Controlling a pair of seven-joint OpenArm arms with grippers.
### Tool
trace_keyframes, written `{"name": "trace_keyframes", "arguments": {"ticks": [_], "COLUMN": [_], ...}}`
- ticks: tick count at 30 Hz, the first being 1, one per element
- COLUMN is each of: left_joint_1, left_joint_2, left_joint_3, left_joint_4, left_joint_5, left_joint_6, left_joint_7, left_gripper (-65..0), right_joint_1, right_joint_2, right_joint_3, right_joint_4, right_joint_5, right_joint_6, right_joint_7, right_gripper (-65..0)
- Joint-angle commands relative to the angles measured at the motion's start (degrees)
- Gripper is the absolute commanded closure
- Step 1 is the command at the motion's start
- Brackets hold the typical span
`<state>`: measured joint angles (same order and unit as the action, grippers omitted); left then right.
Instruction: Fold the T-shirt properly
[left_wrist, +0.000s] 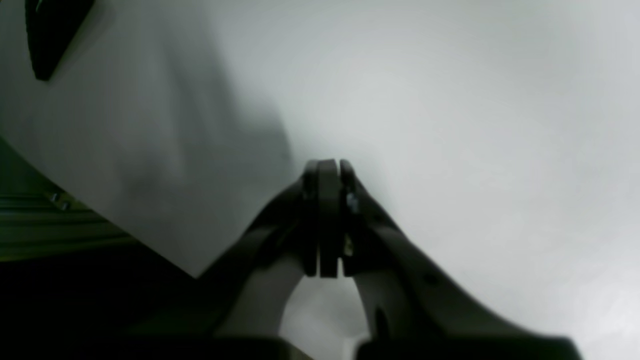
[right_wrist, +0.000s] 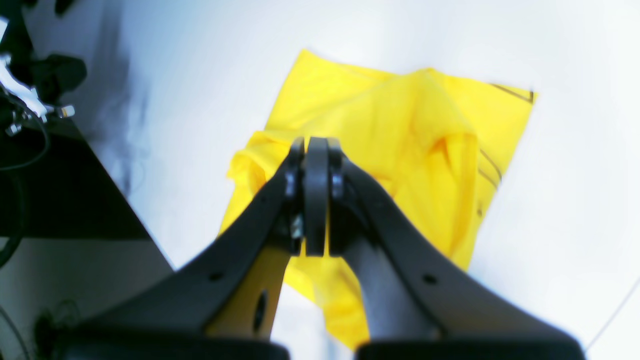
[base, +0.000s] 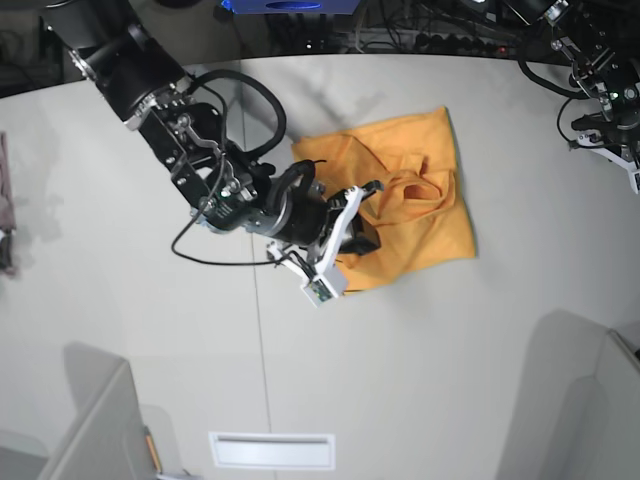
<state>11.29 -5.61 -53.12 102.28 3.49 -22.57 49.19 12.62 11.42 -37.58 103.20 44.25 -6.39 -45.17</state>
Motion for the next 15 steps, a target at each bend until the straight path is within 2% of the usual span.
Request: {"name": "trace_keyframes", "arguments": {"ticks": [1, 4, 11, 15], "left_joint_1": [-0.3, -0.3, -0.3, -0.3], "left_joint_2": [-0.9, -0.9, -0.8, -0.7], "left_joint_3": [-0.2, -0.2, 0.2, 0.0], "left_joint_4": [1.3, 1.3, 1.3, 0.9], "left_joint_5": [-0.2, -0.5, -0.5, -0.6], "left_joint_6": [-0.1, -0.1, -0.1, -0.2], "left_joint_7": [-0.9, -0.9, -0.9, -0.9], "left_gripper": [0.0, 0.0, 0.0, 0.0], "right_joint_1": [-0.1, -2.6, -2.9, -1.8], "right_joint_2": [1.1, 3.1, 2.4, 1.3], "right_joint_3": [1.7, 3.5, 3.2, -3.5], "right_joint_4": [1.1, 0.8, -3.8, -4.1], "right_joint_5": [0.5, 0.4, 0.4, 0.4], "right_joint_6": [0.4, 0.6, 0.9, 0.9], "right_joint_7": [1.1, 1.2, 1.2, 1.2], "right_gripper": [0.0, 0.0, 0.0, 0.0]}}
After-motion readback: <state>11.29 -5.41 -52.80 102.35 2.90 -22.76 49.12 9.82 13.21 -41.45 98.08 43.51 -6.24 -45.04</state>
